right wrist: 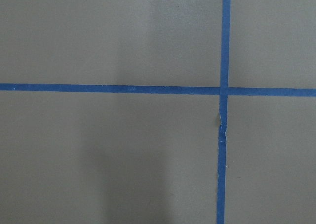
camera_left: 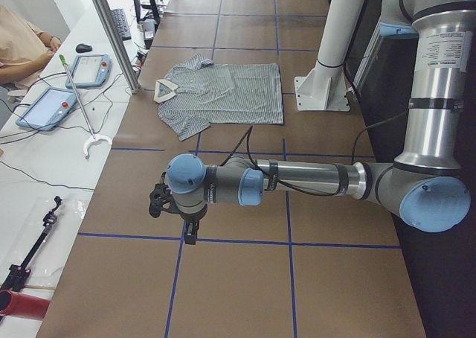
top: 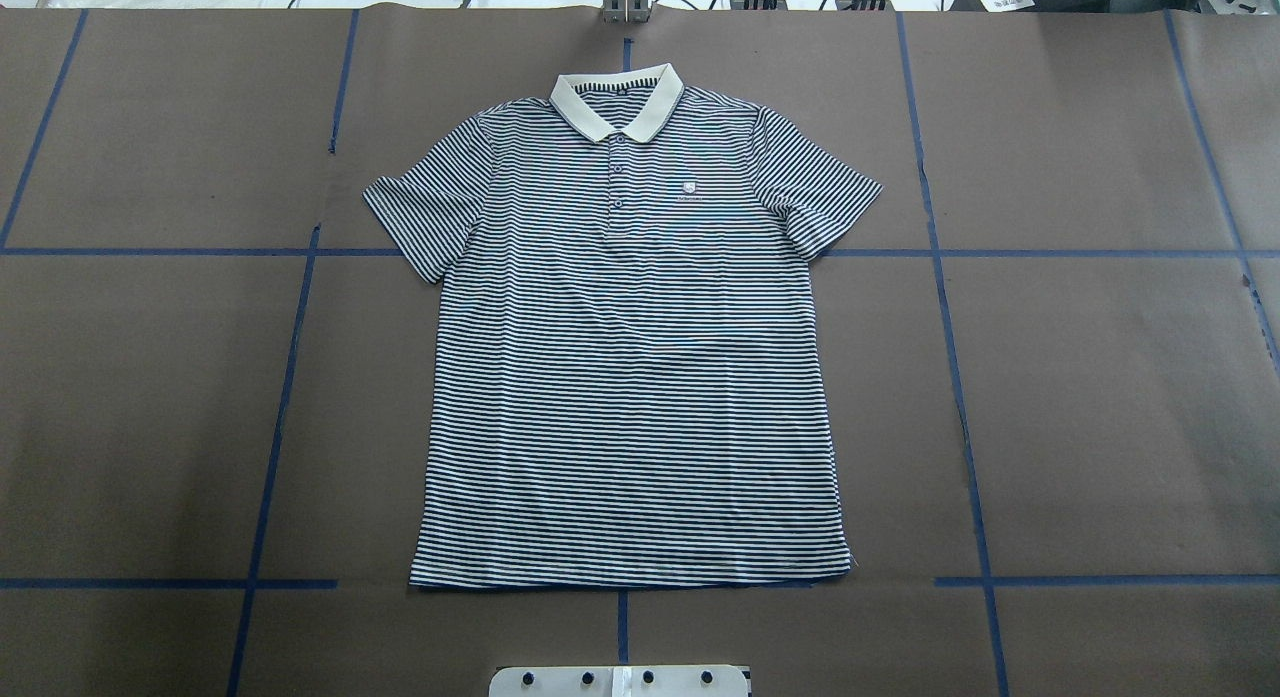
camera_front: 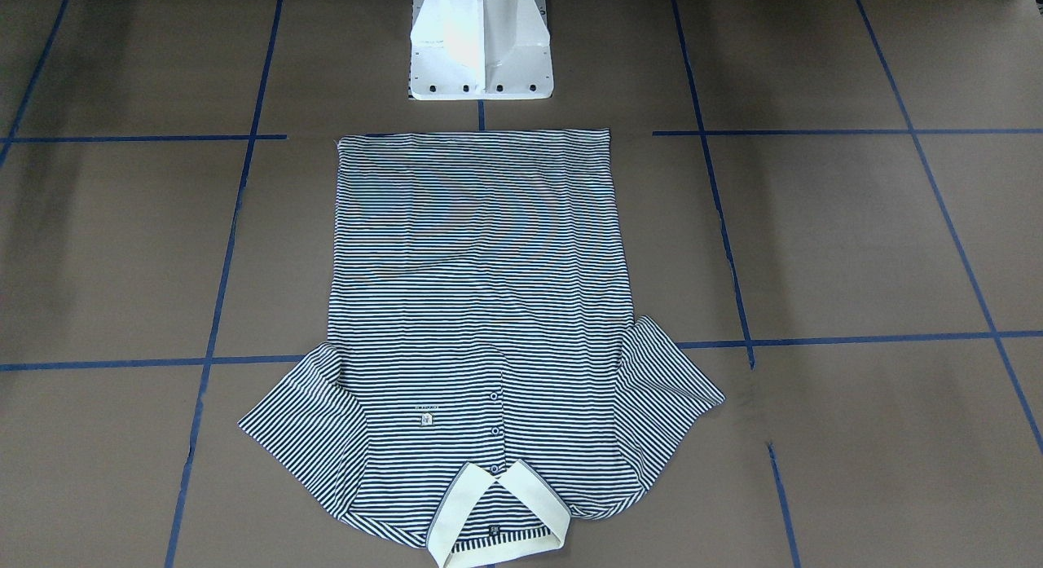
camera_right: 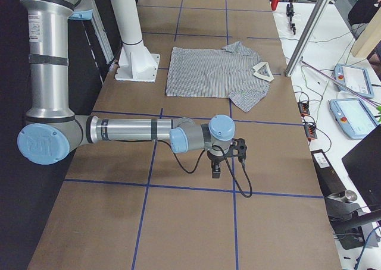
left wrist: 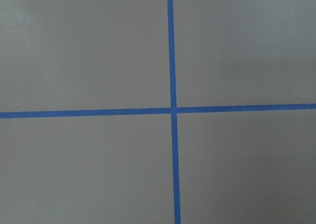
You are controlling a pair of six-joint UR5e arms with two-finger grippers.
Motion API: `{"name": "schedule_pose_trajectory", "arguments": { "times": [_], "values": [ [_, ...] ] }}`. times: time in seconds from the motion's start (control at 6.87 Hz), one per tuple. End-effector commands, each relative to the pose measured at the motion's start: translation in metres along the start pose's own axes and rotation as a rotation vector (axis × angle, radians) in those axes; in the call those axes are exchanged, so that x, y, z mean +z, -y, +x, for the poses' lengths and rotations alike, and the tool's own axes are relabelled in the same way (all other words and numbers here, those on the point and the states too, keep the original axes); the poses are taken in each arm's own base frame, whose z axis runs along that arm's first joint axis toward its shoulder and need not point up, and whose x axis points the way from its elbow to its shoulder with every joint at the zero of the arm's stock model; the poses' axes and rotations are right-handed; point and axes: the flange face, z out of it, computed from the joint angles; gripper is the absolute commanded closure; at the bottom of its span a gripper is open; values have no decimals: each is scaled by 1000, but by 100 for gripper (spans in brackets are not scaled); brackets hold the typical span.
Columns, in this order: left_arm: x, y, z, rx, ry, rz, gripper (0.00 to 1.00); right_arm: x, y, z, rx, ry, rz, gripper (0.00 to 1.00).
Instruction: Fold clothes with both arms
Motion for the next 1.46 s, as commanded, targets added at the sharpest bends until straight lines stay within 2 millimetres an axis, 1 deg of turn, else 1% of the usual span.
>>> {"name": "schedule_pose_trajectory", "arguments": {
  "times": [0.0,0.29,0.44,0.58,0.73,0.87,1.02,1.16,1.31],
  "values": [
    [-8,1,9,60,-1,28,0,4,-6,7,11,2,-12,0],
    [-16,4,20,87,-8,50,0,3,-6,6,11,3,-10,0],
    [-14,4,25,85,-50,46,0,0,-1,-2,-4,5,1,0],
    [-15,8,33,105,-94,55,0,3,4,-16,-36,20,33,0],
    [-9,-11,35,128,-200,65,0,18,22,-63,0,53,48,0],
    [-3,-29,30,169,-233,93,0,31,53,-118,75,93,64,0],
    [6,-53,22,186,-250,106,0,49,88,-175,130,126,78,0],
    [10,-63,19,208,-276,116,0,78,119,-247,171,115,106,0],
    [10,-65,20,224,-300,125,0,103,149,-327,251,91,167,0]
  ]
}}
